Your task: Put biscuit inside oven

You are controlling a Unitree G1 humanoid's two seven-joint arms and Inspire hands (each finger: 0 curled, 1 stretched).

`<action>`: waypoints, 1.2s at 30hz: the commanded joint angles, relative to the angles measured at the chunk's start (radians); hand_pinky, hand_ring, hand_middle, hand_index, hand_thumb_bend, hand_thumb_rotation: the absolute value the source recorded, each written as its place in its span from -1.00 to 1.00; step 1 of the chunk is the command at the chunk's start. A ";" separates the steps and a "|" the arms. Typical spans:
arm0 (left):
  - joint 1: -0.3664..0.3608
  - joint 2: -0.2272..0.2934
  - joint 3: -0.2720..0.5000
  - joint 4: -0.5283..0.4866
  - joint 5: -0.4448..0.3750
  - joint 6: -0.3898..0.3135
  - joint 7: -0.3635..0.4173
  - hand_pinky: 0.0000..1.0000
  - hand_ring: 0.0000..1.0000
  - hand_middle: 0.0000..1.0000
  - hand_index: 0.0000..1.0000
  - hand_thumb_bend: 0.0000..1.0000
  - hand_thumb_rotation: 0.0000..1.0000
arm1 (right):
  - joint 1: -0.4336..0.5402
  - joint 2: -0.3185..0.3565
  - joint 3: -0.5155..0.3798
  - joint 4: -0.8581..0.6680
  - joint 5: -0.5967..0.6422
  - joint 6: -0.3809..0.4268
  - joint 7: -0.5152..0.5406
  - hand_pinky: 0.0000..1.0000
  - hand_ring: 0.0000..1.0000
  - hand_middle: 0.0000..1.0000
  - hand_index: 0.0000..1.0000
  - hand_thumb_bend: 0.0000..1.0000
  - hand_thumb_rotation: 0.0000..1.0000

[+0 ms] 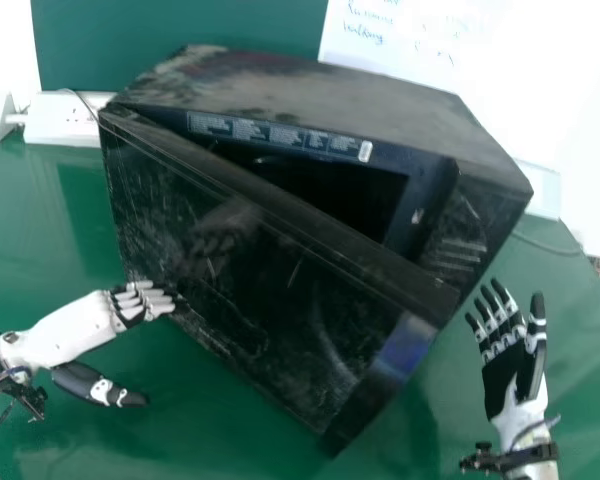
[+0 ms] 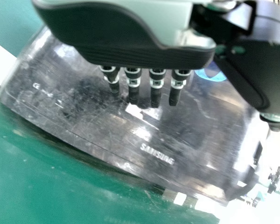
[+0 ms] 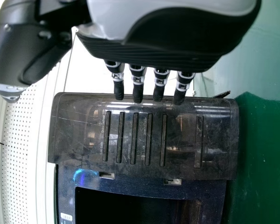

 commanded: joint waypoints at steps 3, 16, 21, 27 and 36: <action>-0.029 0.020 -0.026 0.021 0.031 0.011 0.021 1.00 1.00 1.00 1.00 0.79 1.00 | 0.006 0.001 0.003 -0.003 0.000 0.000 0.000 1.00 1.00 1.00 1.00 1.00 1.00; -0.175 0.018 -0.114 0.112 0.114 0.028 0.077 1.00 1.00 1.00 1.00 0.80 1.00 | 0.007 0.001 0.003 -0.002 -0.003 0.004 -0.003 1.00 1.00 1.00 1.00 0.89 0.92; -0.236 0.003 -0.148 0.122 0.180 0.042 0.132 1.00 1.00 1.00 1.00 0.83 1.00 | 0.010 -0.003 0.002 -0.002 0.002 0.003 0.007 1.00 1.00 1.00 1.00 0.80 0.94; -0.298 0.003 -0.210 0.077 0.217 0.080 0.131 1.00 1.00 1.00 1.00 0.82 1.00 | 0.012 -0.001 0.000 -0.004 0.001 0.008 0.002 1.00 1.00 1.00 1.00 0.69 0.95; -0.378 0.007 -0.267 0.098 0.259 0.119 0.173 1.00 1.00 1.00 1.00 0.84 1.00 | 0.017 -0.007 0.002 -0.001 -0.007 0.008 0.009 1.00 1.00 1.00 1.00 0.71 0.84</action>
